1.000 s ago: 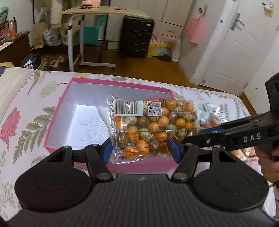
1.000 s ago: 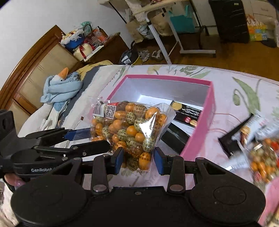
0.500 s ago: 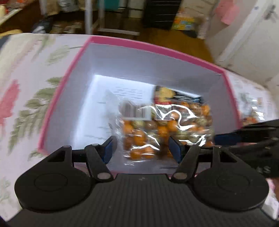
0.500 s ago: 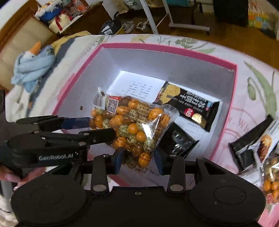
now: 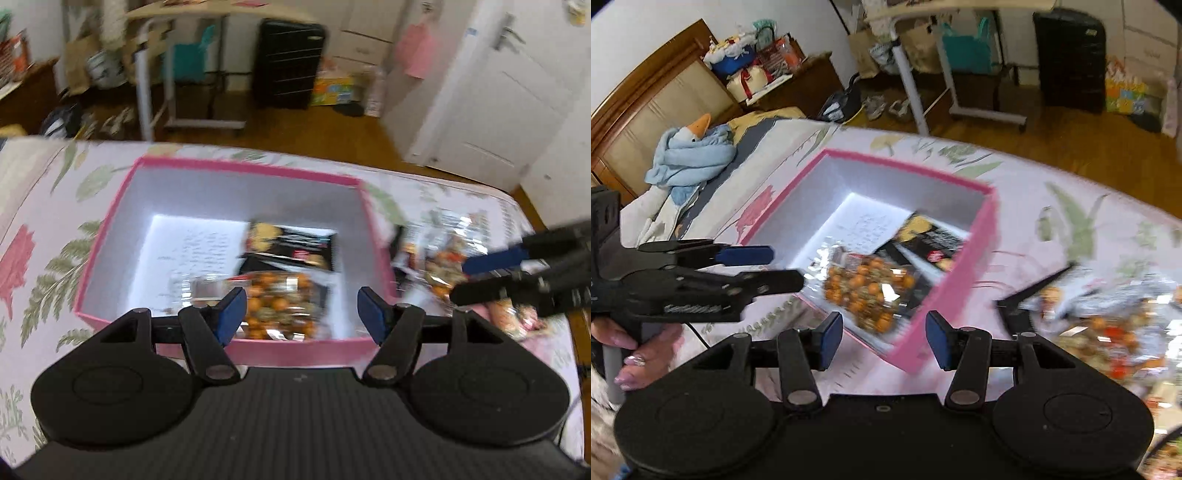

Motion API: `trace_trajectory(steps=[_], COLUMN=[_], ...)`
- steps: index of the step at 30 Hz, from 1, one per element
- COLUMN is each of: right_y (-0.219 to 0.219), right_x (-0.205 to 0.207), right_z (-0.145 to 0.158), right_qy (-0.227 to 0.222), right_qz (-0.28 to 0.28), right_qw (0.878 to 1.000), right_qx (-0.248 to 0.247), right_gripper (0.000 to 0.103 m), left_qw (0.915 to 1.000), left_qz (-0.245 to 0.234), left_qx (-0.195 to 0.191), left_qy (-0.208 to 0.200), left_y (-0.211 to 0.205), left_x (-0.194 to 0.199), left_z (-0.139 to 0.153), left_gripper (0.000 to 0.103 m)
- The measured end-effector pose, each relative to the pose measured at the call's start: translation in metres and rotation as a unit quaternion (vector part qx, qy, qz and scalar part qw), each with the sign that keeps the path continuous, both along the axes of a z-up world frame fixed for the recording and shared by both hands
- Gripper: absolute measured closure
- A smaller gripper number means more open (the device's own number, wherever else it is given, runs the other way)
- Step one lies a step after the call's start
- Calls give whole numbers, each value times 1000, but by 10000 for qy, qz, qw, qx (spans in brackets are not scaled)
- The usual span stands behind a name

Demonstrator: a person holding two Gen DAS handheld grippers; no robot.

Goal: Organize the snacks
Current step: 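Move both grippers back to the snack pile, right toward the white snack bars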

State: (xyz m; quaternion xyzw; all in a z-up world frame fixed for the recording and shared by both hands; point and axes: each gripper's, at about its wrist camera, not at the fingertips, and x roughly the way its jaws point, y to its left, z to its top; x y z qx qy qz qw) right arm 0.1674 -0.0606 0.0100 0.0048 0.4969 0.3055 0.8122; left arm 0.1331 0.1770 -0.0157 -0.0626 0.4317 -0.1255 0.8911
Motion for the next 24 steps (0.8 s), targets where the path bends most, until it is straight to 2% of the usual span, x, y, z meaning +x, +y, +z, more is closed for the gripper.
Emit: trace_trajectory(steps=[6,12,14,16,20,21,24], right_y=[-55,-95,-113,-132,-165,-175,-207], right_x=[-9,-3,7,20,49,57,81], right_z=[18,24,21,13,-21,-32,-66], right_qy=[-159,-104,-36,25,0,37,162], right_qz=[16,194,144,54,41,21,-270], right_qw=[9985,9908,9898,9893,9893,9910,9952], right_qx=[-524,-1335,-1420,-1456,-1456,-1338,-929], right_gripper=[48,47,47,45,45,45,45], left_qw=[9961,9894,9896,9928,9904,9899,9942], left_qz=[-847,-1451,-1415,-1148,-781,-696,-270], left_qx=[32,9,-65,-194,-907,-954,-629], left_qy=[-234,94,264,273,686,788,828], left_y=[-69,-150,-170,-183,-192,-196,-199], left_x=[-19,-6,8,19,34,36,40], left_z=[27,25,18,7,-30,-41,-74], left_gripper=[37,38,39,39,39,39,41])
